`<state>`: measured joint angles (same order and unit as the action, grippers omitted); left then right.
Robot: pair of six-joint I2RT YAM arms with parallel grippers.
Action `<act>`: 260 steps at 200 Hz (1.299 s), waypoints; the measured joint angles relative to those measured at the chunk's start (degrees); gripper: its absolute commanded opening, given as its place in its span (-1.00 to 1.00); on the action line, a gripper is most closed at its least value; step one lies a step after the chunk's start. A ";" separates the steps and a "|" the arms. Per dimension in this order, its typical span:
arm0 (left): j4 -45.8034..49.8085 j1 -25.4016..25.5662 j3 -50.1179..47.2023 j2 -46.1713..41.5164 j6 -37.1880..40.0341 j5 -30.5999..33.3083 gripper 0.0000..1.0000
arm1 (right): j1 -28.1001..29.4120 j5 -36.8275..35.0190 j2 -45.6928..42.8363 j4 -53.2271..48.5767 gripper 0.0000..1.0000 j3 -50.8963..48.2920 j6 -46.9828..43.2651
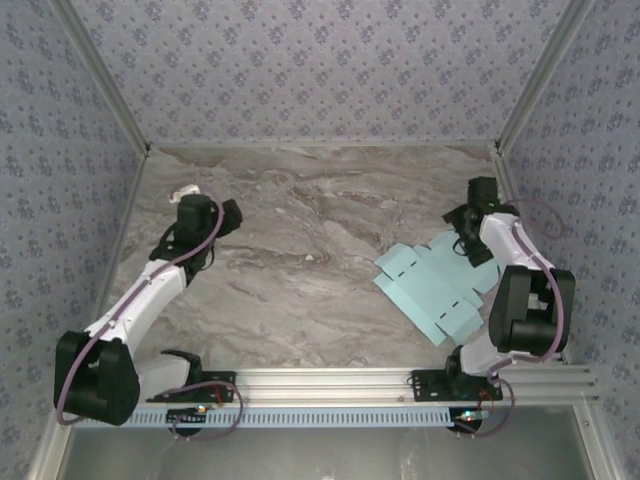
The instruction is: Fold the paper box
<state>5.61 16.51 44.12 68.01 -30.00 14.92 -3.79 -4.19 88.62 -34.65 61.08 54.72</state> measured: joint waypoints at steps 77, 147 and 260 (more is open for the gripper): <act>-1.03 4.24 -2.16 2.89 2.34 -2.75 0.99 | 14.16 9.49 11.37 -3.41 0.91 11.67 -14.75; -1.55 4.24 -1.62 2.95 2.34 -6.03 0.98 | 16.52 5.44 15.45 -8.22 0.83 15.47 -33.22; -3.17 9.53 0.13 9.29 1.90 -13.22 0.98 | -11.87 1.44 -10.08 3.26 1.00 -18.73 -10.01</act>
<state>2.44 26.04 44.25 77.30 -28.10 1.69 -15.66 -2.74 78.54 -31.40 42.35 44.71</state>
